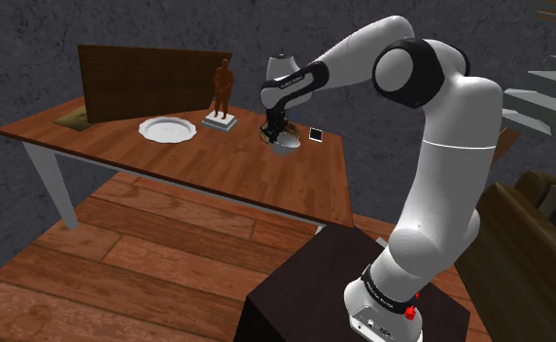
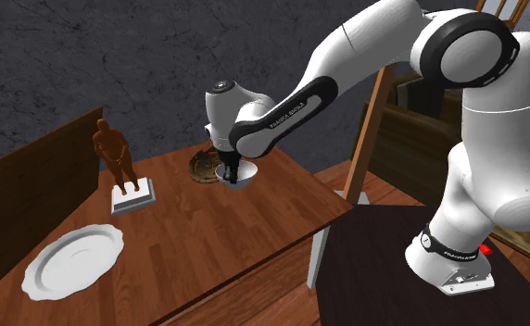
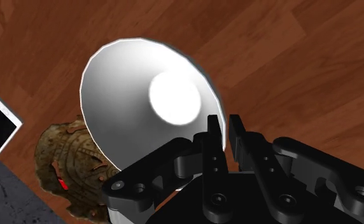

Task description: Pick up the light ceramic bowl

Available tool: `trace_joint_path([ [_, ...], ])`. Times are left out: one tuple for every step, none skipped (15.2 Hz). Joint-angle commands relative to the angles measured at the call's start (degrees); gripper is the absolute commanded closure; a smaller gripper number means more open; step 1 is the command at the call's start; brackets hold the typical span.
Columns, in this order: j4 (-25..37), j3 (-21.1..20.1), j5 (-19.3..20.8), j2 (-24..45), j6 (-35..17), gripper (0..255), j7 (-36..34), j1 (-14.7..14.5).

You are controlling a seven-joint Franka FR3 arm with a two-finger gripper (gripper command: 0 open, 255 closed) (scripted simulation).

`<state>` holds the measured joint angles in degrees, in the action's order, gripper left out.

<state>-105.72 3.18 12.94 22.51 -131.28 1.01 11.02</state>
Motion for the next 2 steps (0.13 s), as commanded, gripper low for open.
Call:
trace_joint_path([
  [0.35, -0.03, -0.13, -0.49, 0.82, 255, 0.24, 0.04],
  [0.36, -0.03, -0.13, -0.48, 0.82, 255, 0.24, 0.04],
])
